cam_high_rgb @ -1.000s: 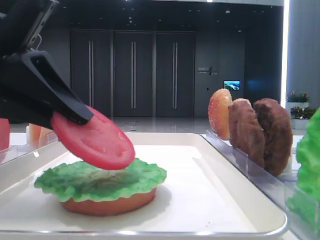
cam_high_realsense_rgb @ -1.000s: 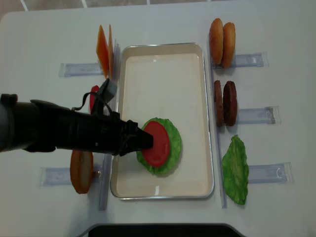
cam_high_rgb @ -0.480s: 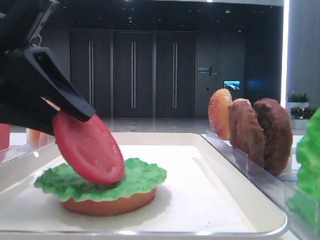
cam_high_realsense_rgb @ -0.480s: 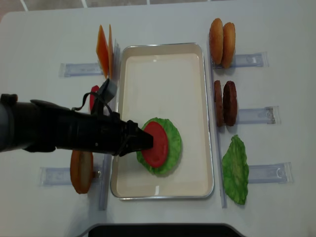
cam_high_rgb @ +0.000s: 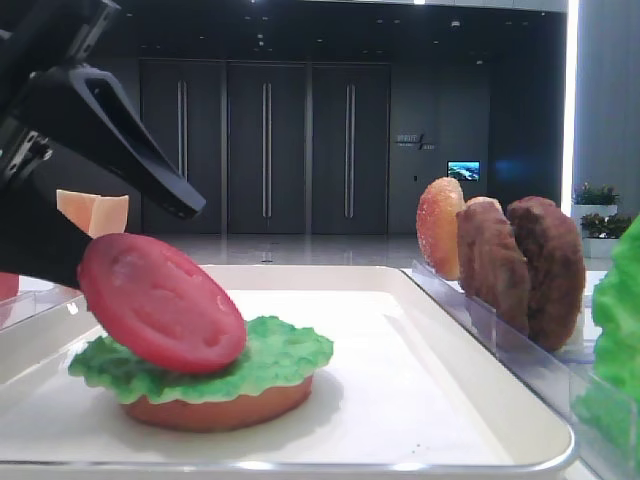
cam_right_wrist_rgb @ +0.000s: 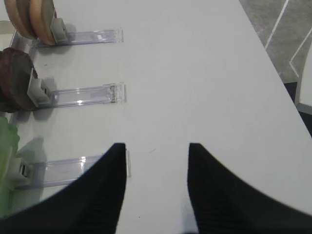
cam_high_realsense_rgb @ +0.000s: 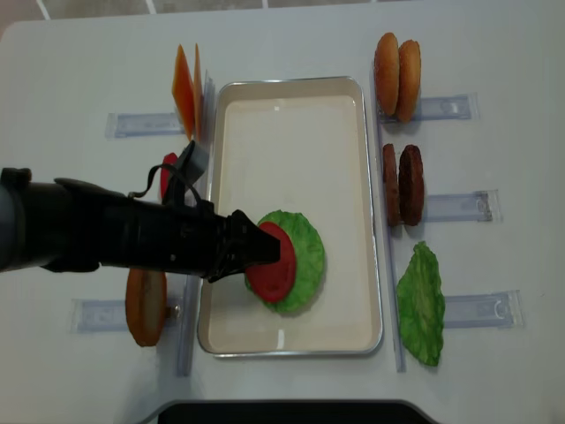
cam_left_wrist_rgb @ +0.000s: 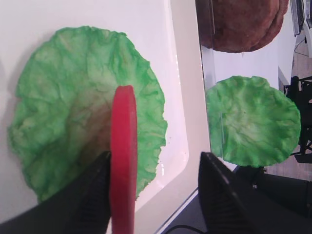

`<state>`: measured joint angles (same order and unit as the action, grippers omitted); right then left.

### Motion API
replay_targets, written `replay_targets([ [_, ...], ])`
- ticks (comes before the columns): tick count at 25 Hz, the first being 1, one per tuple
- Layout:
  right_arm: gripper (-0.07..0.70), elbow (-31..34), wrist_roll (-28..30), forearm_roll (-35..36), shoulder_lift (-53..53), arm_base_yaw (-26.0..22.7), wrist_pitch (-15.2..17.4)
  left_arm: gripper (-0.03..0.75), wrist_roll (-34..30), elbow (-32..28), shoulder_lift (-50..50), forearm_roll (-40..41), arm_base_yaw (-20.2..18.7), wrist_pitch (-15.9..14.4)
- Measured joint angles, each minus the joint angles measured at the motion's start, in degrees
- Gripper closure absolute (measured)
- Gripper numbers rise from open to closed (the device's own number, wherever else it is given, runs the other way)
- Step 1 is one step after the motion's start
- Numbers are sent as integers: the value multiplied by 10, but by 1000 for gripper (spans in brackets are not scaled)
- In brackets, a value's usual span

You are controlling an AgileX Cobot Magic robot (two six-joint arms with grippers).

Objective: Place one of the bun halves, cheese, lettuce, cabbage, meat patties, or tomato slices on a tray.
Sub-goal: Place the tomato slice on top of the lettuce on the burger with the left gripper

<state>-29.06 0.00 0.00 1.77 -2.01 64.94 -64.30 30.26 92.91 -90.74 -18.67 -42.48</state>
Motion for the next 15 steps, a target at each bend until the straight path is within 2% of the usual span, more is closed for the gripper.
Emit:
replay_targets([
  [9, 341, 0, 0, 0, 0, 0, 0, 302, 35, 2, 0, 3, 0, 17],
  [15, 341, 0, 0, 0, 0, 0, 0, 302, 109, 36, 0, 60, 0, 17],
])
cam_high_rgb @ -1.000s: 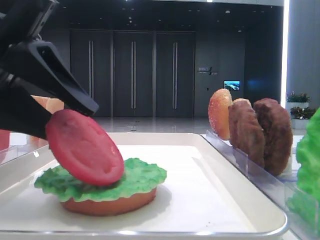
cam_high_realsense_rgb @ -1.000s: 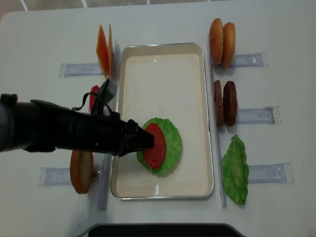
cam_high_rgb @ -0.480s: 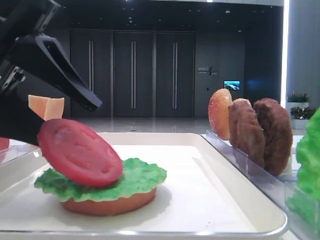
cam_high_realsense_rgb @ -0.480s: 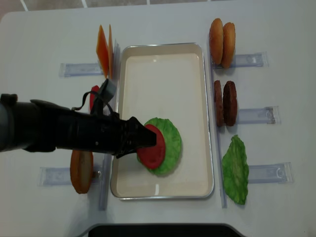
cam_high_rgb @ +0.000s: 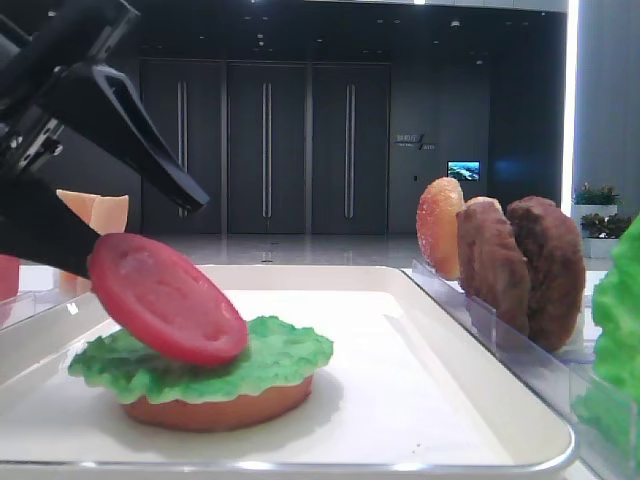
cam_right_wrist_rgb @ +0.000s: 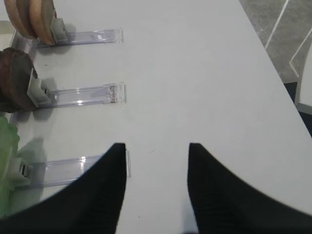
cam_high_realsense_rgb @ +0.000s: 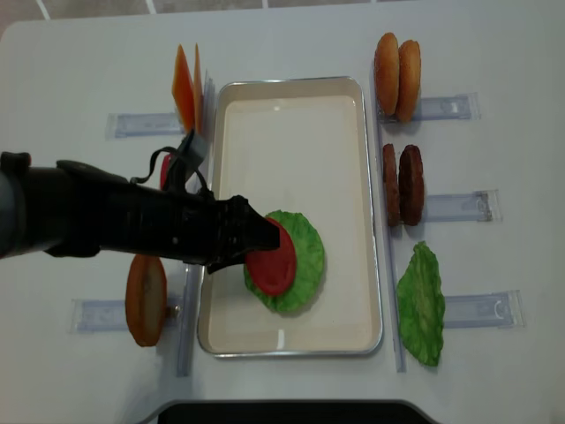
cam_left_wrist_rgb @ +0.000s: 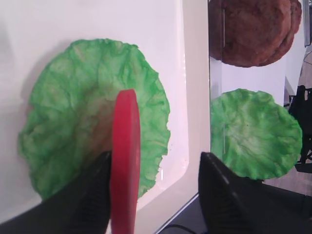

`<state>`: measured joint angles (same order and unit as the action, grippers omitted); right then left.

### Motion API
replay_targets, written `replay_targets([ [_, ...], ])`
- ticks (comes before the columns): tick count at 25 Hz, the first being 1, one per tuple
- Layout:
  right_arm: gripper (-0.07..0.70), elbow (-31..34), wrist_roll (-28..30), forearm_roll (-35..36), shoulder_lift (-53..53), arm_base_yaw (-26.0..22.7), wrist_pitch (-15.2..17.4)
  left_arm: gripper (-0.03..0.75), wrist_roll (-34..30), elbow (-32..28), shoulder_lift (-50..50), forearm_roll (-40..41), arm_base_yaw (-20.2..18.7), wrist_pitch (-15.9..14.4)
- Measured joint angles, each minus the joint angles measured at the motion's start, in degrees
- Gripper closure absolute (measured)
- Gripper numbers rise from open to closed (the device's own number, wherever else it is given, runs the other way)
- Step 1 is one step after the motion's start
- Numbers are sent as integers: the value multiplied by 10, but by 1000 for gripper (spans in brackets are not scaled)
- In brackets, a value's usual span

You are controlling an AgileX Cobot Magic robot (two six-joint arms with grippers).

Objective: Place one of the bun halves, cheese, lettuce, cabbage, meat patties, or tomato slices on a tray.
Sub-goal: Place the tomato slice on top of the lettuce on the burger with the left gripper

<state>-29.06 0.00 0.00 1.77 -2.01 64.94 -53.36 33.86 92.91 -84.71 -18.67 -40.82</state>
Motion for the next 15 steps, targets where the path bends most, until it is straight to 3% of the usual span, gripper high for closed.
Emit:
replay_targets([
  [15, 341, 0, 0, 0, 0, 0, 0, 302, 198, 41, 0, 177, 0, 0],
])
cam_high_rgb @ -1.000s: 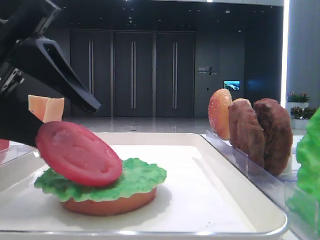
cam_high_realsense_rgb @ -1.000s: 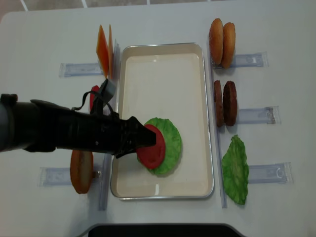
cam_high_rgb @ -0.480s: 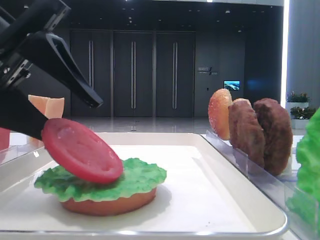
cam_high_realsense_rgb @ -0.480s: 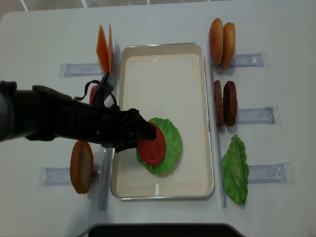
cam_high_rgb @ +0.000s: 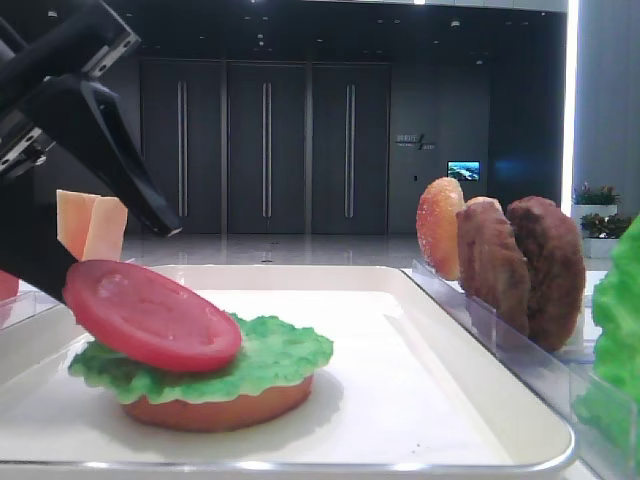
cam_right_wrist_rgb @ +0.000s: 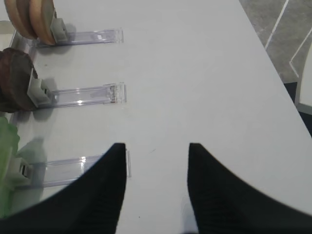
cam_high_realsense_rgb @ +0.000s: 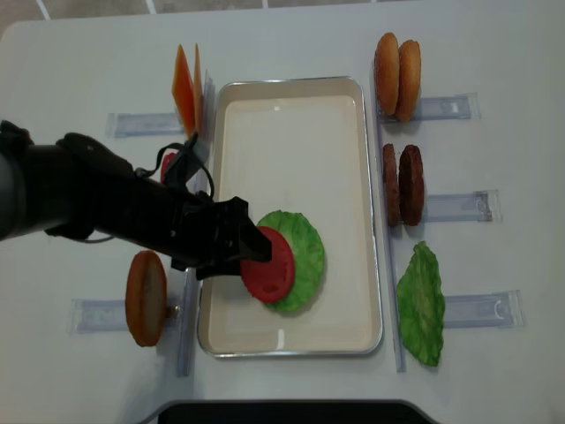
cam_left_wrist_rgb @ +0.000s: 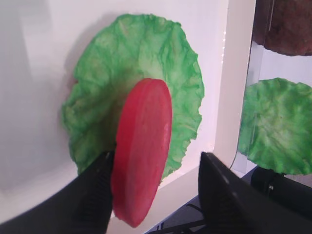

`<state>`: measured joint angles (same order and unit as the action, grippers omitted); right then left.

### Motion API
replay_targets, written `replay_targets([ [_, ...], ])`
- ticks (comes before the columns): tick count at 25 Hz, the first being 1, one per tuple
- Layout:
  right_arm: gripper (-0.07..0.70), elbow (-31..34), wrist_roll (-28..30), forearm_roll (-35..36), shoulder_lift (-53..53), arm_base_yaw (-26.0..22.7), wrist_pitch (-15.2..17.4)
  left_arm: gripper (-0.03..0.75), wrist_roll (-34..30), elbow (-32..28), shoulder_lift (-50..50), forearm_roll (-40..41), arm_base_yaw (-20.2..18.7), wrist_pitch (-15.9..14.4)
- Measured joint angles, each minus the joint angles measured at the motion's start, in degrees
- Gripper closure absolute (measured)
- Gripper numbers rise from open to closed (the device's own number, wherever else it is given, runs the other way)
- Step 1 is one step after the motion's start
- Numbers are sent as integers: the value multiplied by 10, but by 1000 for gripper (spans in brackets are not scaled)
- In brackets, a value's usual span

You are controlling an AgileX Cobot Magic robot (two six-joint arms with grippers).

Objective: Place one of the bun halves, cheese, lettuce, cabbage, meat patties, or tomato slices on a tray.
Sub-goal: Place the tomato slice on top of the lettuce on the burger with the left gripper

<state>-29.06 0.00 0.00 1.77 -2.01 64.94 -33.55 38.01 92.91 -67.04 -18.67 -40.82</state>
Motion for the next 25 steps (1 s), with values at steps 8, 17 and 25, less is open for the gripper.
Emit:
replay_targets([
  [8, 341, 0, 0, 0, 0, 0, 0, 306, 120, 43, 0, 111, 0, -11],
  [17, 341, 0, 0, 0, 0, 0, 0, 342, 159, 46, 0, 144, 0, -19],
  [25, 341, 0, 0, 0, 0, 0, 0, 343, 200, 73, 0, 177, 0, -30],
])
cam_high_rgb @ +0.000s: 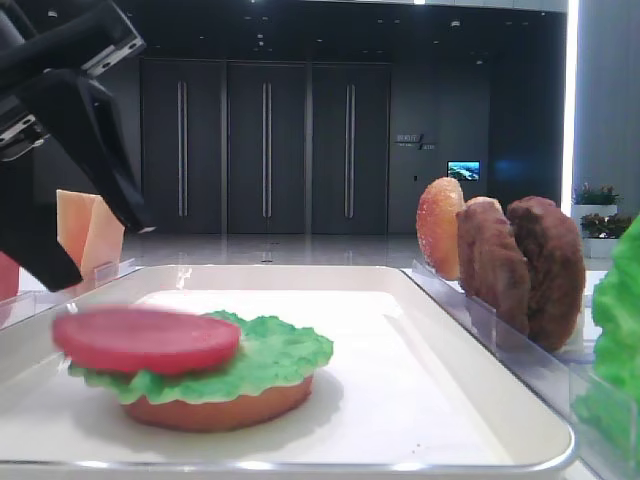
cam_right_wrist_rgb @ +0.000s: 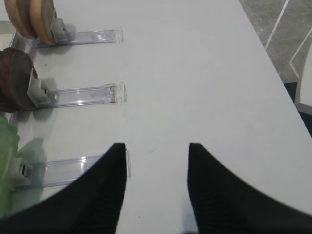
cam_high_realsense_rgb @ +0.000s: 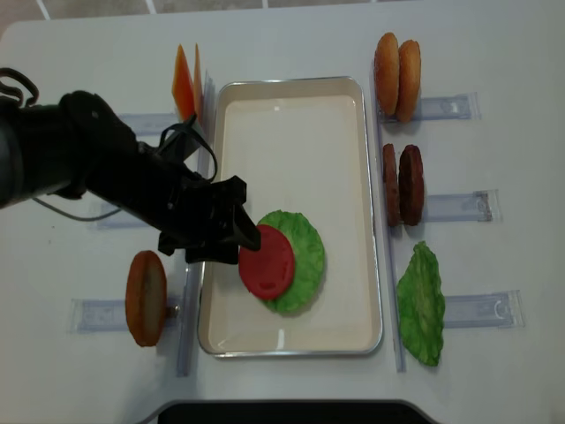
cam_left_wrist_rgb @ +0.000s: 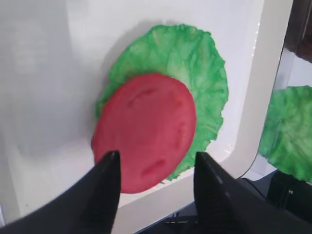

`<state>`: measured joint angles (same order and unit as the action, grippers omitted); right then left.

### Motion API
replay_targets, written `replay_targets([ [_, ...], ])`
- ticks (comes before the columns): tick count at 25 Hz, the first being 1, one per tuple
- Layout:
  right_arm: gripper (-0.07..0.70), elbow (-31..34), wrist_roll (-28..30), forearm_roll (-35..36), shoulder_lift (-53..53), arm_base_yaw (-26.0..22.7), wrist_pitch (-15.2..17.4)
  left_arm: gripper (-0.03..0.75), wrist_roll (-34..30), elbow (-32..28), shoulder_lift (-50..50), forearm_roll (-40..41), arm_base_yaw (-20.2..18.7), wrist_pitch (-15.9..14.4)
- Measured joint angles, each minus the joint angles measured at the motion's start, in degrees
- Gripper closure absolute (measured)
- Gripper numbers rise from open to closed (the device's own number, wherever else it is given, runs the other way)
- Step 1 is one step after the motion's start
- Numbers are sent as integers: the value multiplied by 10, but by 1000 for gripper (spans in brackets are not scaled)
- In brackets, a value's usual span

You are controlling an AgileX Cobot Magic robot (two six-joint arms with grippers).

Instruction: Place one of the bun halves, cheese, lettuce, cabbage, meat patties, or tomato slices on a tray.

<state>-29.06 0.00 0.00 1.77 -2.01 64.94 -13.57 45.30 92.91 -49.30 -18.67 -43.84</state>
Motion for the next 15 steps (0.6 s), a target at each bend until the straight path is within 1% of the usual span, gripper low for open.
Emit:
replay_targets([
  [4, 341, 0, 0, 0, 0, 0, 0, 343, 36, 11, 0, 41, 0, -10],
  [10, 341, 0, 0, 0, 0, 0, 0, 343, 42, 22, 0, 60, 0, -26],
  [12, 341, 0, 0, 0, 0, 0, 0, 343, 55, 45, 0, 84, 0, -42],
  [15, 341, 0, 0, 0, 0, 0, 0, 343, 88, 94, 0, 142, 0, -79],
])
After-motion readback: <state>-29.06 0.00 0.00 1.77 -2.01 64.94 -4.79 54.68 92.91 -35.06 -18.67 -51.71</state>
